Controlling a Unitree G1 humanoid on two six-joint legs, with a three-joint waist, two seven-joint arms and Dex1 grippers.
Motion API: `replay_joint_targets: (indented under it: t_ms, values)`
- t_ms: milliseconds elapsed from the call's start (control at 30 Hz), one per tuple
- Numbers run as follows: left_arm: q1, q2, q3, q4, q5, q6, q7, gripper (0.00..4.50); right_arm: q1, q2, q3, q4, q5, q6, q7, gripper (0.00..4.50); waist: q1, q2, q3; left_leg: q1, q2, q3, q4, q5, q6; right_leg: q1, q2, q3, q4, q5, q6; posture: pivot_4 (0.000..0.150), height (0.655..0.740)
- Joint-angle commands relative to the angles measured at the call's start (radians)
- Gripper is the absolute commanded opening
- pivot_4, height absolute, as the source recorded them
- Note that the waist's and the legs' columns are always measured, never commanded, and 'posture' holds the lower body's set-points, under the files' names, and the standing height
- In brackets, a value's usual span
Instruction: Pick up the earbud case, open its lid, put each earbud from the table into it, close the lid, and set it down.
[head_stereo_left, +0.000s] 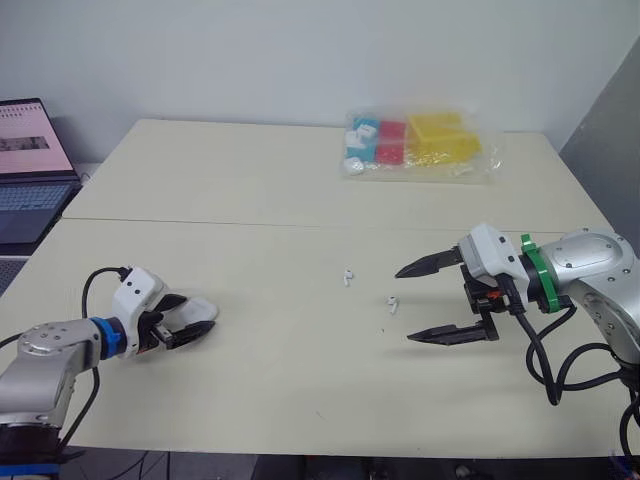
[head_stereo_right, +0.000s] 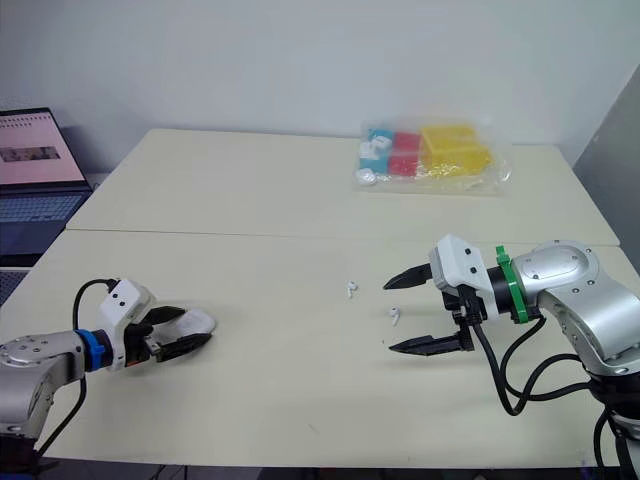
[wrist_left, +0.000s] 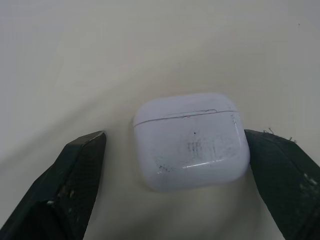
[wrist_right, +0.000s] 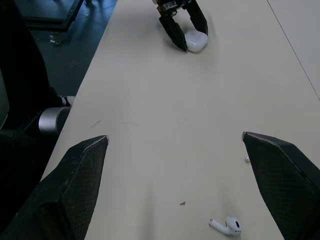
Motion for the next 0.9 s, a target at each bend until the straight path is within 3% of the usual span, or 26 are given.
replay_joint_targets:
  t_ms: [33,100,267,433,700,900]
  values:
    - [0.005,0.004,-0.051,0.020,0.011,0.017,-0.039,3.34,-0.011,0.001,-0.010,-0.014,-0.001,-0.014,0.004,4.50,0.000,0.000,0.000,0.000,0.000,0.000,0.000,0.000,0.000,0.000,0.000,0.000,0.000,0.000,0.000,0.150,0.7400]
    - [0.006,0.005,-0.058,0.018,0.013,0.019,-0.051,2.79,-0.006,0.001,-0.011,-0.017,-0.001,-0.015,0.003,4.50,0.000,0.001,0.000,0.000,0.000,0.000,0.000,0.000,0.000,0.000,0.000,0.000,0.000,0.000,0.000,0.150,0.7400]
    - [0.023,-0.001,-0.045,-0.025,-0.010,-0.002,-0.077,2.78,0.004,-0.007,-0.025,-0.019,0.004,-0.008,-0.004,4.50,0.000,0.001,-0.001,0.000,0.000,0.001,0.000,0.000,0.000,0.000,0.000,0.001,0.000,0.000,0.000,0.150,0.7400]
    - [0.028,-0.043,-0.097,-0.210,-0.037,-0.058,-0.104,2.78,0.048,-0.019,-0.083,-0.024,0.047,0.051,-0.045,4.50,0.006,0.001,0.000,-0.001,-0.001,0.001,0.000,0.000,0.000,0.000,-0.002,0.001,-0.001,0.000,0.000,0.150,0.7400]
    - [-0.133,-0.215,-0.260,-0.329,0.037,-0.214,-0.038,2.78,0.067,0.026,-0.138,-0.100,0.168,0.421,-0.359,4.50,0.009,0.000,0.000,-0.002,-0.001,0.000,0.001,0.000,0.000,0.000,0.001,0.001,0.000,0.001,0.001,0.150,0.7400]
    - [-0.257,-0.338,-0.387,-0.231,0.181,-0.554,-0.016,2.78,0.024,0.235,-0.183,-0.131,0.367,0.699,-0.612,4.50,0.003,0.000,0.000,-0.002,-0.001,0.000,0.001,0.000,0.000,0.000,0.006,0.002,-0.001,0.002,0.000,0.150,0.7400]
